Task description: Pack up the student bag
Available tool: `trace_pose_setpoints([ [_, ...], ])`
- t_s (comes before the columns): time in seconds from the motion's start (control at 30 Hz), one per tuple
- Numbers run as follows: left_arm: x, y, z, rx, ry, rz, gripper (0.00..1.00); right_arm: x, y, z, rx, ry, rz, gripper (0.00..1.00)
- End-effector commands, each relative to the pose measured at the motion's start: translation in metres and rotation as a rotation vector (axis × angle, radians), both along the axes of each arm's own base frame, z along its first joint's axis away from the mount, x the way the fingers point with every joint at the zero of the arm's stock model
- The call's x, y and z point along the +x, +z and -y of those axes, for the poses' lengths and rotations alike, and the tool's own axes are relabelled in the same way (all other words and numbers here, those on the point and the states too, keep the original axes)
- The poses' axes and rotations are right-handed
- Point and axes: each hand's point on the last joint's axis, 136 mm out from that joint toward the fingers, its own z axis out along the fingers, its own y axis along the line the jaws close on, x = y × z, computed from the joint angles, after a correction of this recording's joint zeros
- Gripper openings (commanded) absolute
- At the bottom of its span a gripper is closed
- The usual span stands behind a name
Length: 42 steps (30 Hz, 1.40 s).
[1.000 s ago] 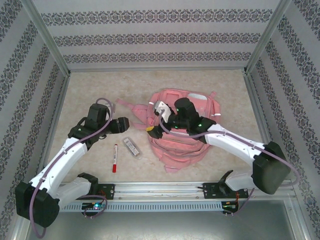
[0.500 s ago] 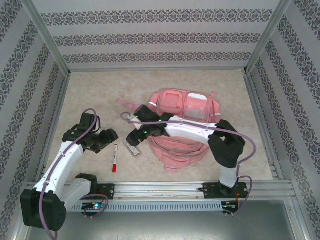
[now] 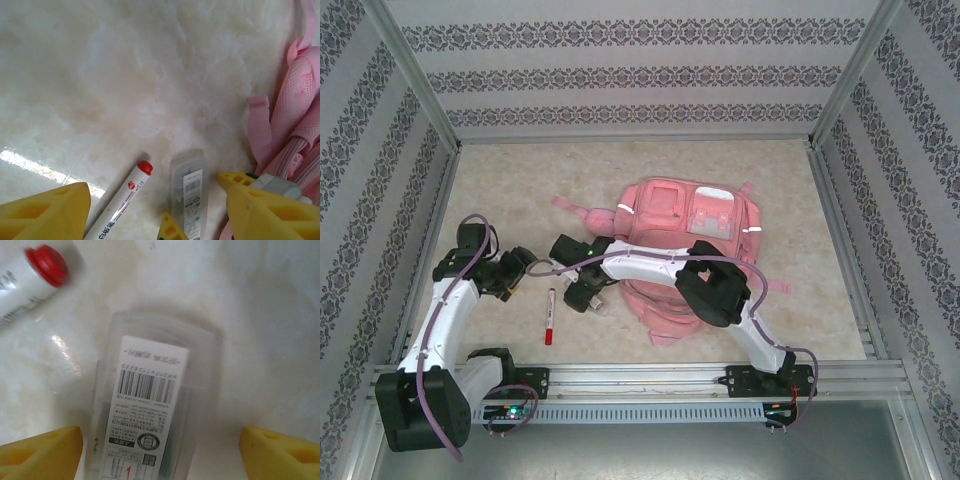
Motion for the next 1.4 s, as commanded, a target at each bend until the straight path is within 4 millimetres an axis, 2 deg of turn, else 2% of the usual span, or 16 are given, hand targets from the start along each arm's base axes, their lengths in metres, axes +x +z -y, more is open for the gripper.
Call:
trace_pose_setpoints([
  [0.0, 0.013, 0.019, -0.003, 0.027, -0.048, 0.079, 0.73, -0.015, -0.020, 0.024, -0.143, 0.013, -0.049, 0.74],
  [0.1, 0.015, 0.023, -0.003, 0.052, -0.086, 0.098, 0.73, -0.013, -0.015, 0.025, -0.127, 0.001, -0.042, 0.64],
  [0.17, 0.017, 0.027, -0.002, 0.058, -0.110, 0.115, 0.73, -0.017, -0.012, 0.024, -0.115, 0.002, -0.058, 0.53],
  [0.3, 0.024, 0.037, 0.004, 0.043, -0.156, 0.159, 0.73, -0.023, 0.000, 0.024, -0.083, -0.015, -0.081, 0.50],
  [0.4, 0.033, 0.051, 0.016, 0.002, -0.220, 0.237, 0.73, -0.024, 0.021, 0.021, -0.015, -0.044, -0.099, 0.43],
  [0.5, 0.044, 0.070, 0.023, -0.006, -0.290, 0.332, 0.73, -0.022, 0.048, 0.021, 0.049, -0.089, -0.112, 0.42],
  [0.57, 0.054, 0.088, 0.028, 0.008, -0.350, 0.416, 0.71, -0.022, 0.069, 0.026, 0.104, -0.133, -0.145, 0.43],
  [0.67, 0.069, 0.116, 0.051, 0.021, -0.519, 0.608, 0.71, -0.020, 0.100, 0.042, 0.185, -0.207, -0.182, 0.43],
  [0.77, 0.080, 0.132, 0.083, 0.036, -0.684, 0.746, 0.72, -0.013, 0.128, 0.075, 0.249, -0.299, -0.194, 0.43],
  [0.9, 0.080, 0.134, 0.145, 0.096, -1.012, 0.871, 0.78, 0.012, 0.152, 0.142, 0.311, -0.496, -0.195, 0.44],
  [1.03, 0.069, 0.113, 0.203, 0.210, -1.350, 0.995, 0.78, 0.047, 0.160, 0.232, 0.319, -0.761, -0.079, 0.41],
  [1.13, 0.054, 0.101, 0.243, 0.264, -1.569, 1.072, 0.78, 0.061, 0.163, 0.287, 0.330, -0.924, -0.015, 0.41],
  [1.23, 0.037, 0.078, 0.275, 0.367, -1.808, 1.076, 0.78, 0.067, 0.162, 0.331, 0.367, -1.063, 0.022, 0.41],
  [1.37, 0.019, 0.048, 0.298, 0.482, -2.091, 1.008, 0.80, 0.067, 0.157, 0.364, 0.403, -1.171, 0.040, 0.41],
])
